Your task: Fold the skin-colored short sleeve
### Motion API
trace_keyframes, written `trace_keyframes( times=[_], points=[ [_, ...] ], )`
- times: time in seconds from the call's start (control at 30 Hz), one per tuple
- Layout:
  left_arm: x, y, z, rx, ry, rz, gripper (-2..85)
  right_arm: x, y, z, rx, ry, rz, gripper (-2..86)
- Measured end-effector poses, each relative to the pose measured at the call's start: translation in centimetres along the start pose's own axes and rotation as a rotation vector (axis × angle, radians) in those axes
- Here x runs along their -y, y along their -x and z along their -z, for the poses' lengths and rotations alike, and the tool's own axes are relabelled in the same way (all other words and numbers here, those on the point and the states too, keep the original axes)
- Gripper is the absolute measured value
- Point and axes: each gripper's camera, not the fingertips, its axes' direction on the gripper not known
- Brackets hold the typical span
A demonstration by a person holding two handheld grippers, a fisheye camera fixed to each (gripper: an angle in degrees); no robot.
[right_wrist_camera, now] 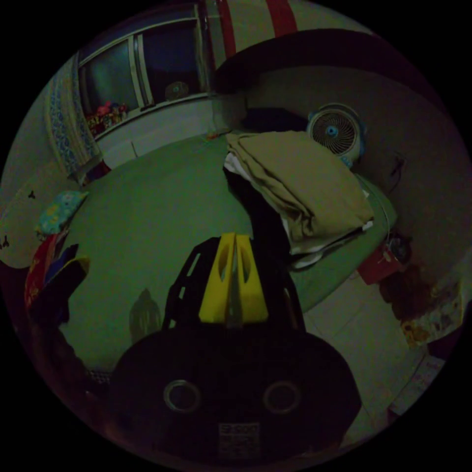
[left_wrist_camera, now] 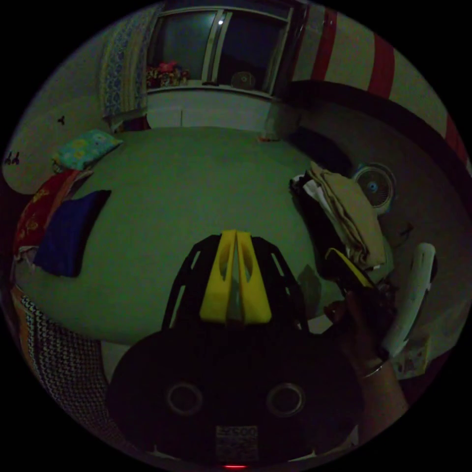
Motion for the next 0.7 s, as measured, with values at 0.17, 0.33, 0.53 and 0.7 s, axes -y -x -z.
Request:
trace_keyframes(
  times=[0.17,0.33,0.53,0.7],
  points=[
    [-0.2,-0.5,-2.7,0.013,0.031,0.006,-0.4,1.1,-1.1,-0.2,0.074,0.110,-0.039,-1.0],
    [0.4,-0.7,-4.3,-0.005,0.019,-0.007,-0.4,2.3,-1.7,-0.5,0.109,0.135,-0.095,-1.0],
    [1.0,-3.1,-7.4,0.064,0.051,-0.172,-0.4,3.1,-1.5,0.9,0.115,0.084,-0.057,-1.0],
    [1.1,-4.9,-10.1,0.046,0.091,-0.224,-0.3,3.5,-1.2,1.8,0.118,0.056,-0.014,-1.0]
  ],
)
